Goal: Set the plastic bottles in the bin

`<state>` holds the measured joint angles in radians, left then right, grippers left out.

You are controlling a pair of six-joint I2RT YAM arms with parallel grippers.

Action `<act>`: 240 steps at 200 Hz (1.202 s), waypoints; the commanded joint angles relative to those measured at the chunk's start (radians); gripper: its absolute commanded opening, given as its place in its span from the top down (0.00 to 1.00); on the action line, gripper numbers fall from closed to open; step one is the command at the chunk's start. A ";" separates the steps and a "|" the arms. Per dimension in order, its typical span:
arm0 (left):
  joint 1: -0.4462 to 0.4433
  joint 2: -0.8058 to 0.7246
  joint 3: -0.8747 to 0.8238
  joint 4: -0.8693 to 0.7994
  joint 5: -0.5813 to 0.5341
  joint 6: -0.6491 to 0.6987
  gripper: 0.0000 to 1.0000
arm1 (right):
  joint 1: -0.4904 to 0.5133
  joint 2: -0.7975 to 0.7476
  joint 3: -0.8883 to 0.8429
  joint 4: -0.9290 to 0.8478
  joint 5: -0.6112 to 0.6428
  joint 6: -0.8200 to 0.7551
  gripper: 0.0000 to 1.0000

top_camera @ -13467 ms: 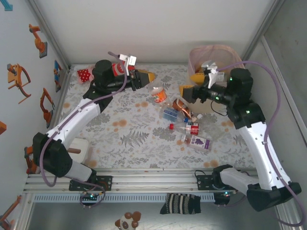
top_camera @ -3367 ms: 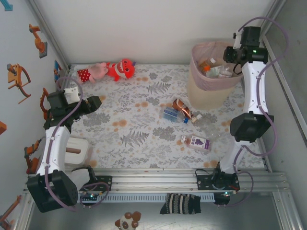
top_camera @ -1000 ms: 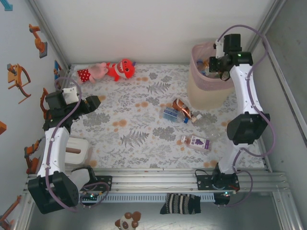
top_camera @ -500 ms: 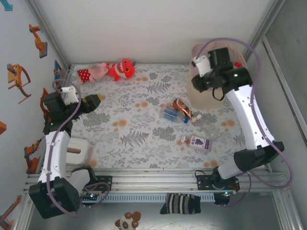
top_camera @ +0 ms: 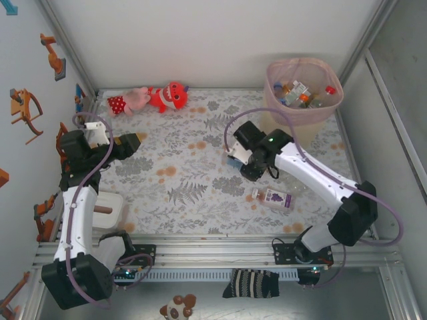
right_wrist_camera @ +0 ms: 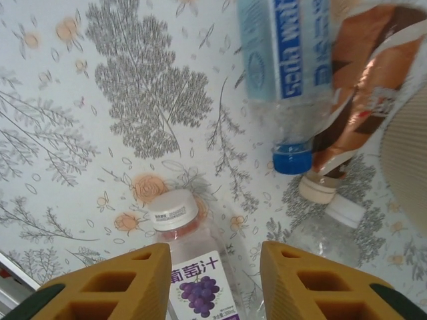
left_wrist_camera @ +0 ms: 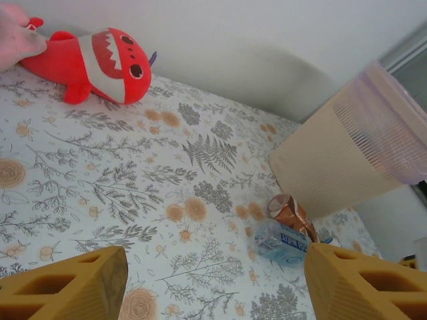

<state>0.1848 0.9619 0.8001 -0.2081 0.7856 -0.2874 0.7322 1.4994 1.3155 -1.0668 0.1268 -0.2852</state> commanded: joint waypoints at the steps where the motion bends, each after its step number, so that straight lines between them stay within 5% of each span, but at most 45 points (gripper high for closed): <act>1: 0.005 0.005 0.026 -0.031 0.014 0.016 0.30 | 0.032 0.065 -0.056 0.061 0.087 -0.004 0.57; 88: 0.007 -0.020 0.013 -0.011 0.000 0.002 0.30 | 0.082 0.255 -0.133 0.126 0.106 0.021 0.40; 174: 0.007 -0.024 0.012 -0.014 -0.005 0.002 0.29 | 0.084 0.382 -0.153 0.080 0.142 0.018 0.40; 240: 0.007 -0.025 0.011 -0.010 -0.006 0.002 0.29 | 0.084 0.386 -0.135 0.041 0.172 0.021 0.49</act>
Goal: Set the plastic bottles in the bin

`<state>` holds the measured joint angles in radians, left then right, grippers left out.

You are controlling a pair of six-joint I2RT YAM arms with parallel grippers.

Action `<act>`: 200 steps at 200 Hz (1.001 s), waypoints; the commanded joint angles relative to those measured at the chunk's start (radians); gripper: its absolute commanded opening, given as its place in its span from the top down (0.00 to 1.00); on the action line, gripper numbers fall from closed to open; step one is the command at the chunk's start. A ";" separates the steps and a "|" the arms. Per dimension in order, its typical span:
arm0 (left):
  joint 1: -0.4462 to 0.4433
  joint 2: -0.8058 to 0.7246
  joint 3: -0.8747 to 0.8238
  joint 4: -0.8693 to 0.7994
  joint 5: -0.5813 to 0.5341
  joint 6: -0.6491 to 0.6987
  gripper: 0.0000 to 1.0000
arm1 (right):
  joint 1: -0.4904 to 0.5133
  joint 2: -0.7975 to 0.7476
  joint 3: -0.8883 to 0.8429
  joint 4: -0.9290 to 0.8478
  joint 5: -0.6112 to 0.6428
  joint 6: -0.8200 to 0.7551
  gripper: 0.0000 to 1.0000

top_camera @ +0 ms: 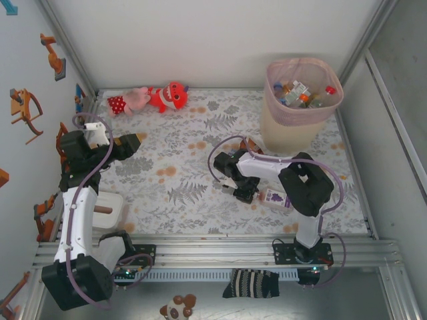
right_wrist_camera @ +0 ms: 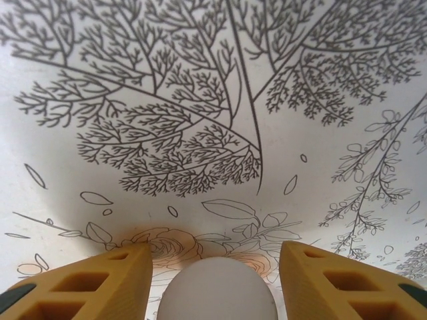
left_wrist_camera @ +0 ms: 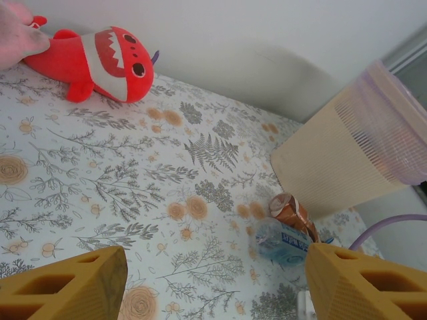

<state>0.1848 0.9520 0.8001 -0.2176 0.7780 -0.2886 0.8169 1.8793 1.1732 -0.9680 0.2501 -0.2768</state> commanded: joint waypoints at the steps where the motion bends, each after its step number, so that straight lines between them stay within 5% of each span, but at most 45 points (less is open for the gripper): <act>1: 0.007 -0.016 0.011 0.000 0.001 0.003 0.29 | -0.001 0.006 0.007 -0.059 0.050 0.013 0.49; 49: 0.007 -0.019 0.011 -0.002 0.000 0.005 0.29 | -0.001 0.001 0.013 -0.086 0.053 0.011 0.50; 111: 0.007 -0.022 0.011 -0.004 0.001 0.007 0.29 | -0.001 -0.030 0.035 -0.083 0.017 0.013 0.67; 200: 0.007 -0.026 0.012 -0.006 -0.001 0.008 0.29 | -0.011 -0.288 0.225 -0.089 -0.136 0.084 0.72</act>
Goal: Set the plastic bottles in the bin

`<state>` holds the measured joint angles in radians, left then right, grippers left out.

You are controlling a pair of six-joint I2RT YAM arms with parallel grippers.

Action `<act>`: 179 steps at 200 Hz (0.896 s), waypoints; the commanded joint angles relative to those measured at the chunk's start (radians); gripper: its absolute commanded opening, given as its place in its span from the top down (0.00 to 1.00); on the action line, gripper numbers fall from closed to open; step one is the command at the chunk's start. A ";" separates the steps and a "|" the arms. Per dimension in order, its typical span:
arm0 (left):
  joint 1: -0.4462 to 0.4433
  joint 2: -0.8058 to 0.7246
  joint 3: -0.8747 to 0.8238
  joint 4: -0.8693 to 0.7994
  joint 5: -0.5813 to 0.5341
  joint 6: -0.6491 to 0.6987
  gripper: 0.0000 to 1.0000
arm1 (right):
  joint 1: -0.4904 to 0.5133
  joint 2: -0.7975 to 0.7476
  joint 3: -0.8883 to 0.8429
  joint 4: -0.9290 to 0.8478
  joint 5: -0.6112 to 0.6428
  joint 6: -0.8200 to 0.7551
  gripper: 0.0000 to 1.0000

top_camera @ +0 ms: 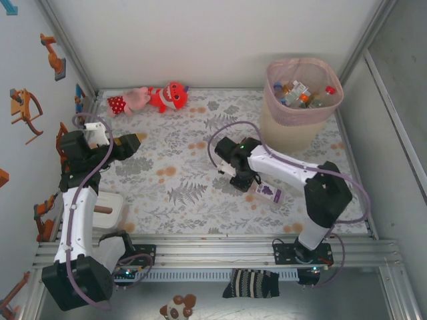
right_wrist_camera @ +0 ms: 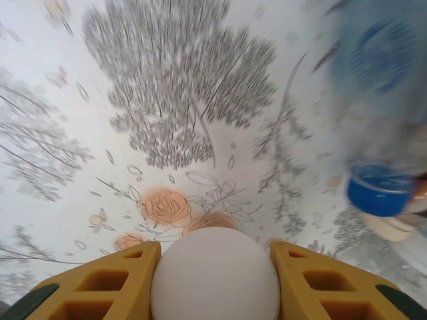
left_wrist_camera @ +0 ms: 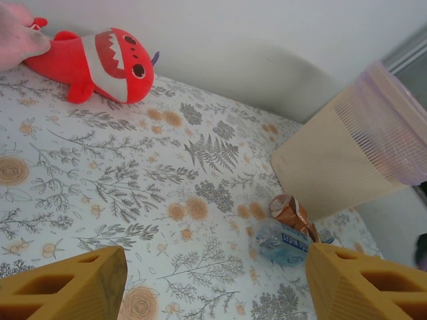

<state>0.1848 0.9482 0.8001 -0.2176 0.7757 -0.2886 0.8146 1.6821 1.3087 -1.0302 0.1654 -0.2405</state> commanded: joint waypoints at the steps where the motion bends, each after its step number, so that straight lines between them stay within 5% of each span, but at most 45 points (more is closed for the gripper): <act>1: 0.007 -0.022 0.011 -0.006 0.002 0.009 0.29 | -0.010 -0.093 0.094 -0.027 -0.053 0.050 0.72; 67: 0.007 -0.023 0.012 -0.002 0.001 0.008 0.29 | -0.119 -0.258 0.372 0.047 -0.084 0.149 0.76; 138: 0.007 -0.026 0.012 -0.013 -0.013 0.014 0.29 | -0.425 -0.375 0.463 0.493 -0.272 0.438 0.78; 179: 0.007 -0.016 0.012 -0.013 -0.017 0.011 0.29 | -0.608 -0.302 0.541 0.660 -0.267 0.635 0.82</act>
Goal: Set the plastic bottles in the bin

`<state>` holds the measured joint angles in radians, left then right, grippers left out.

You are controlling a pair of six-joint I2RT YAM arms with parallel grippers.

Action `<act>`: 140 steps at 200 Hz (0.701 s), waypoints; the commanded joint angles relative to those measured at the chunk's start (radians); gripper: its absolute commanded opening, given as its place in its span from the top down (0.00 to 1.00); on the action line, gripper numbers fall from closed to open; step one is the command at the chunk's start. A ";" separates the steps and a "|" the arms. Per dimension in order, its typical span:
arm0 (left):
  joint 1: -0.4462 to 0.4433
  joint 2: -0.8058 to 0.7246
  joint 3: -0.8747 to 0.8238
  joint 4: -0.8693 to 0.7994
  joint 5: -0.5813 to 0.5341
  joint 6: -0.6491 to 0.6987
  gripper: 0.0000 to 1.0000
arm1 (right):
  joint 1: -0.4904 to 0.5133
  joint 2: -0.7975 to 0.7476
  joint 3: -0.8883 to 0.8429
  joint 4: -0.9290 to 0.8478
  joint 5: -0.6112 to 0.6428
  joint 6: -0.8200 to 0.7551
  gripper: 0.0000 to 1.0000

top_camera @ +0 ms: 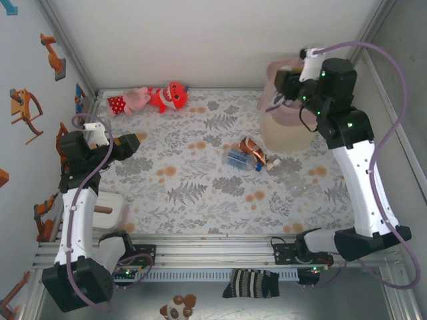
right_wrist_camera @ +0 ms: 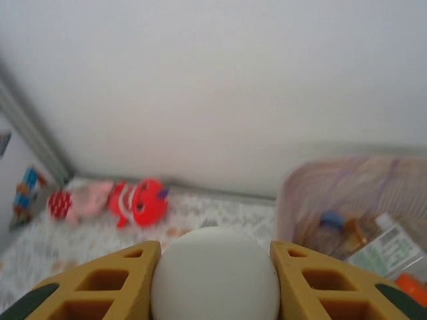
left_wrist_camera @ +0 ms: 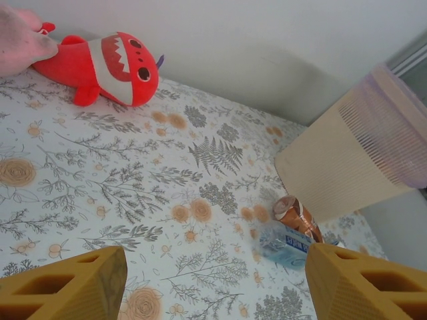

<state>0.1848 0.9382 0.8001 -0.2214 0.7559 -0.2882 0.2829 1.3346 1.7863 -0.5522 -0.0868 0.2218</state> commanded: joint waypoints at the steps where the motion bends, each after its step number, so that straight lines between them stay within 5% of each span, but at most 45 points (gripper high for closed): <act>1: 0.007 -0.007 0.012 -0.009 0.003 0.010 0.29 | -0.081 0.050 0.065 0.185 -0.014 0.177 0.82; 54: 0.007 0.003 0.009 -0.010 -0.006 0.009 0.29 | -0.294 0.237 0.130 0.302 -0.013 0.502 0.95; 140: 0.007 0.059 0.021 -0.023 -0.026 0.024 0.29 | -0.399 0.532 0.161 0.492 -0.282 0.551 0.95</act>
<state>0.1848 0.9794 0.8001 -0.2329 0.7288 -0.2871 -0.1123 1.8351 1.9072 -0.1875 -0.2619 0.7456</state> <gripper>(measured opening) 0.708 0.392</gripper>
